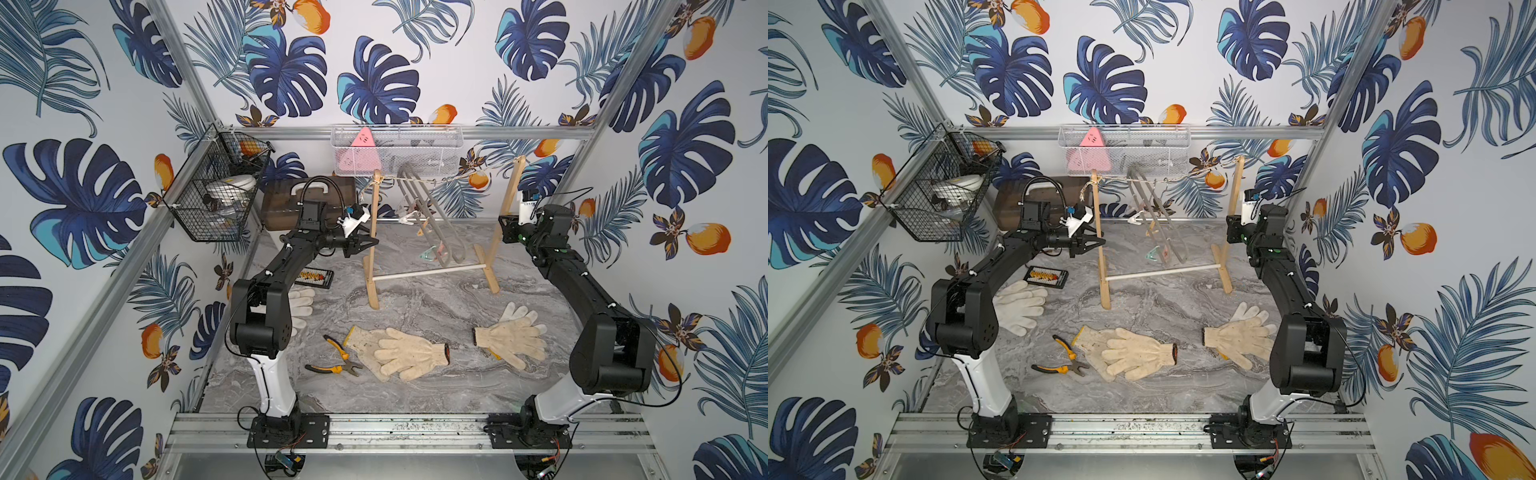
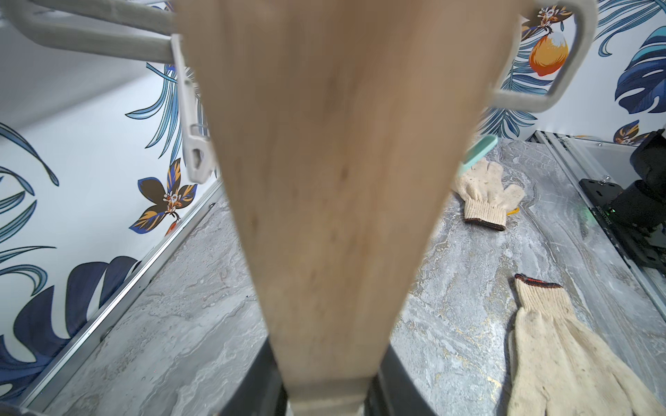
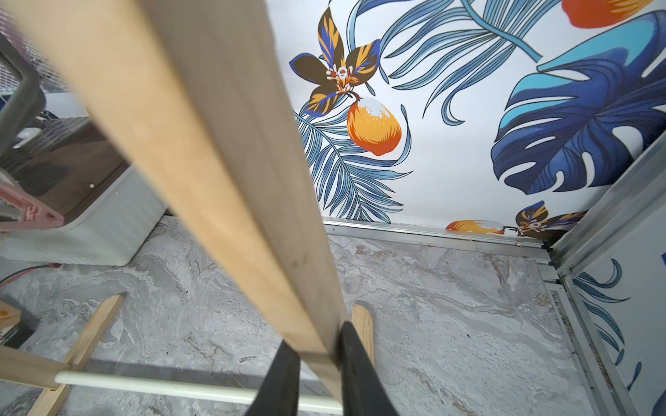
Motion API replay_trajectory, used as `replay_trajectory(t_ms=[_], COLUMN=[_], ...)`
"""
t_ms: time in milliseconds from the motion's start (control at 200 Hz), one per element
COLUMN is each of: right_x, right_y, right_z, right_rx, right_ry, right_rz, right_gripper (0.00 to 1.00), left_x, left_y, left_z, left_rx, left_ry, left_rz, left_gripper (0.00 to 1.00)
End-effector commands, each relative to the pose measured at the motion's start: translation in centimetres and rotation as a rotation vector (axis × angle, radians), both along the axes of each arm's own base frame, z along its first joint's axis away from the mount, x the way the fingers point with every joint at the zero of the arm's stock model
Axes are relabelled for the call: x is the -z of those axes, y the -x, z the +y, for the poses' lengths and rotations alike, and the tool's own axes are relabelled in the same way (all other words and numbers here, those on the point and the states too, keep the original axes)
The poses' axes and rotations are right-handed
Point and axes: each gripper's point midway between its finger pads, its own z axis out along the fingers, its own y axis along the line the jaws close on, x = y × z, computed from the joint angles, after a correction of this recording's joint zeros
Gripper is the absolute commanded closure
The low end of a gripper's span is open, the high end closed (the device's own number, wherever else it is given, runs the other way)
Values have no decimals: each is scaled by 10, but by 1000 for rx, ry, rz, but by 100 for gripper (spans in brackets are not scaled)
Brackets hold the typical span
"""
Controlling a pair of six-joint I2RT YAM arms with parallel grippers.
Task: Clip the gloves onto a hanger to dry
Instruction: Move the clothesline to the center of the board.
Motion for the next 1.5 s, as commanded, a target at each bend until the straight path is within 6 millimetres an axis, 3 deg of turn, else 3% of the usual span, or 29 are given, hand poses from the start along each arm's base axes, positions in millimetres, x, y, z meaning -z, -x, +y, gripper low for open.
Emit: replay_trajectory(t_ms=[0,230,460,470,505,675,906,926,1031,1186,1351,1491], right_x=[-10,-3,-11,-3,1,3,-4,-3,-1,3,3,3], right_y=[1,14,36,39,44,68,91,93,104,107,104,103], right_z=[8,12,16,16,18,30,48,50,64,67,70,66], right_rx=[-29,-31,33,35,46,90,90,87,65,70,69,86], right_ry=[-15,-11,0,3,14,14,0,2,43,37,47,59], right_rz=[-38,-26,-41,-23,-19,-34,-28,-21,-20,-22,-24,-27], right_gripper=[85,94,94,94,94,94,94,94,94,93,91,86], left_x=[15,11,15,16,15,13,21,22,23,22,22,23], left_y=[4,5,2,2,0,-1,16,13,17,20,23,25], left_z=[8,12,24,24,26,36,37,49,54,63,67,69], left_rx=[-41,-68,-114,-115,-120,-138,-143,-170,-186,-219,-240,-252], left_ry=[-31,-39,-53,-53,-50,-53,-61,-60,-64,-70,-65,-70], left_rz=[75,66,89,91,93,98,118,120,121,113,108,111], left_gripper=[74,64,61,61,61,60,57,57,57,57,49,33])
